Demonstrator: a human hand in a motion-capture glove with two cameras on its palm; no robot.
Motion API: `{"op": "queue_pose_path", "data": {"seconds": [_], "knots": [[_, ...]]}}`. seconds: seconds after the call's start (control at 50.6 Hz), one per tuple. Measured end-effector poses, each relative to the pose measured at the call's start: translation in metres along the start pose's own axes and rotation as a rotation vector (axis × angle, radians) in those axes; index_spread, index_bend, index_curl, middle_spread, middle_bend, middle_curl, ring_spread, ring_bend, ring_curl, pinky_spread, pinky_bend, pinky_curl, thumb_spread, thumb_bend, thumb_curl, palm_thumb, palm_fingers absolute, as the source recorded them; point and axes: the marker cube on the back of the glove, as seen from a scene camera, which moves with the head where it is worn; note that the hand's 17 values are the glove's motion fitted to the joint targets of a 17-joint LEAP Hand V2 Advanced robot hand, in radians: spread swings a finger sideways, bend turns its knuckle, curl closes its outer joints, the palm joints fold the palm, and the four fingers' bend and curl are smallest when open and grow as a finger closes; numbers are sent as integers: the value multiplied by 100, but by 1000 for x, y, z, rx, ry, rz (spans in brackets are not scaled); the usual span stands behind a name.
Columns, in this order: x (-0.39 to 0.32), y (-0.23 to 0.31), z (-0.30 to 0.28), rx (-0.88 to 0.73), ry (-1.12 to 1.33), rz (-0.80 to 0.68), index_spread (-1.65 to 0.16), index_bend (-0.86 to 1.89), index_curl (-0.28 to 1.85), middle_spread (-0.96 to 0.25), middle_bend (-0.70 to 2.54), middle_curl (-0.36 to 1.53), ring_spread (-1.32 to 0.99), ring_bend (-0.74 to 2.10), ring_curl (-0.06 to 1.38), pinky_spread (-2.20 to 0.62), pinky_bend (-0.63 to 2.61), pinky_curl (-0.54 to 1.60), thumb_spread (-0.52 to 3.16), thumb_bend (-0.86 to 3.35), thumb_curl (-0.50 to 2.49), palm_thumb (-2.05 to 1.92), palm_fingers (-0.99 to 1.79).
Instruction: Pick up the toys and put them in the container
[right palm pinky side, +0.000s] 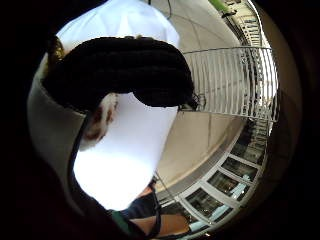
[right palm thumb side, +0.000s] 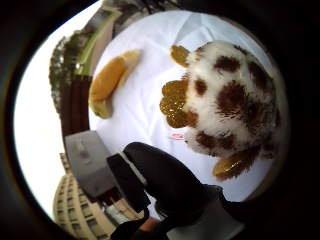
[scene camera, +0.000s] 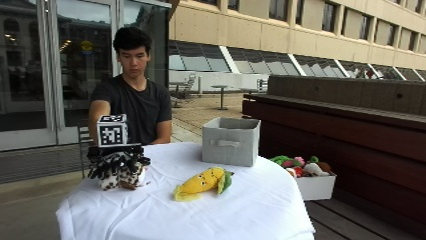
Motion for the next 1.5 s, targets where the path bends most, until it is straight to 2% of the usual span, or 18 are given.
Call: {"op": "queue_pose_path", "data": {"seconds": [0.158,0.237,0.257,0.277,0.297,0.356,0.376,0.395,0.494,0.534,0.593,0.672,0.87,0.949,1.068,1.167,1.285,1.503], "knots": [[1,-2,17,20,-13,7,-40,42,33,-7,11,28,-7,56,29,0,126,34,106,-4,15,-4,8],[0,-1,24,61,4,7,-40,53,37,-8,12,27,-13,68,32,-10,124,33,113,0,16,2,30],[0,0,25,72,11,6,-40,49,36,-9,11,25,-16,75,32,-15,126,33,115,2,17,5,39],[0,0,26,79,18,6,-40,51,36,-8,11,25,-14,65,28,-11,122,31,115,-1,17,1,22],[0,0,26,79,24,4,-39,50,38,-10,16,26,-20,85,37,-21,126,34,119,6,19,12,53],[1,1,26,71,34,-11,-37,47,35,-15,24,28,-28,99,37,-32,118,29,125,18,25,33,87],[1,1,26,71,30,-16,-38,44,34,-12,8,23,-26,87,33,-29,122,30,123,7,20,16,53],[1,1,26,68,23,-23,-36,48,40,-17,32,31,-30,104,44,-35,117,32,125,20,27,39,91],[3,-9,18,-14,-16,-78,-34,37,38,-23,48,36,-35,108,44,-44,102,28,114,27,36,57,108],[3,-11,16,-14,-19,-86,-33,37,39,-25,41,35,-36,106,44,-45,103,30,113,23,37,55,100],[2,-11,14,-1,-22,-100,-33,29,40,-28,61,42,-36,114,47,-50,92,27,99,32,45,73,117],[-1,-8,8,9,0,-92,-32,22,40,-29,71,46,-36,118,49,-54,89,28,92,34,50,80,122],[-12,-1,-40,115,24,-86,-31,19,43,-30,90,54,-35,122,49,-56,80,28,81,38,59,88,125],[-24,-7,-82,285,33,-89,-33,15,43,-33,72,50,-37,115,47,-51,95,34,74,23,59,71,100],[-40,12,-142,300,38,-152,-34,12,43,-36,64,50,-40,112,47,-48,103,38,73,19,61,67,94],[-75,31,-200,324,9,-84,-35,10,40,-39,60,50,-41,111,46,-46,108,40,76,16,64,65,91],[-125,56,-256,446,2,-207,-36,11,38,-41,58,51,-42,112,46,-45,110,41,79,14,66,65,89],[-204,101,-311,534,9,-301,-36,12,34,-43,55,54,-43,112,46,-44,112,41,83,10,71,64,88]]}}
